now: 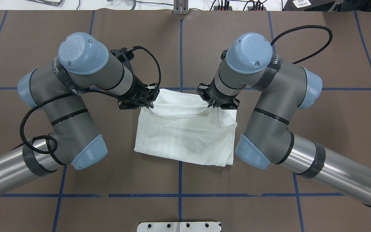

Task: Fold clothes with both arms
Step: 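Lay the folded end onto the far end and open both grippers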

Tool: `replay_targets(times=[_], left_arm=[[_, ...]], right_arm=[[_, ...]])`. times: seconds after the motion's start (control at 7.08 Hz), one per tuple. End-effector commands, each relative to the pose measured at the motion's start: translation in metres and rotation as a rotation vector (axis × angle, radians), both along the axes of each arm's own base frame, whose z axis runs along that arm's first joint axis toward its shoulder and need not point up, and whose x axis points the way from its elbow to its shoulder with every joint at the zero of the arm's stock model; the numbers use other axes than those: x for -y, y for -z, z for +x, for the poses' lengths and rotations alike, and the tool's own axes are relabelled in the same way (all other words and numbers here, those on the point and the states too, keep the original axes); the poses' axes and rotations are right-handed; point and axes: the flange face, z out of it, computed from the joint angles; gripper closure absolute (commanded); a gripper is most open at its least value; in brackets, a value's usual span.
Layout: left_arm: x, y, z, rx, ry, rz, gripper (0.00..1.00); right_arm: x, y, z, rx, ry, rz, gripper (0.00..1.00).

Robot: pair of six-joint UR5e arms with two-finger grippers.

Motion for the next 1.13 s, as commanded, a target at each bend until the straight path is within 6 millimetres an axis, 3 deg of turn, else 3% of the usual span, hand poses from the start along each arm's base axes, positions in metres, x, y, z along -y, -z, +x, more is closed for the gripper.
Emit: replay_targets(times=[0.0,0.28,0.85,0.99], left_arm=[[0.025,-0.006,0.026,-0.007,0.021,-0.019,1.0],[0.041,-0.016,0.019,0.007,0.045,-0.026,1.0],[0.049,-0.021,0.02,0.013,0.053,-0.031,1.0],[0.05,-0.019,0.02,0.004,0.054,-0.023,0.19]], right_arm=[[0.018,-0.013,-0.001,-0.029,0.001,-0.011,1.0],[0.036,-0.008,-0.023,-0.051,0.007,-0.019,1.0],[0.045,-0.011,-0.015,-0.054,-0.007,-0.027,1.0],[0.046,-0.013,-0.016,-0.059,-0.009,-0.028,0.02]])
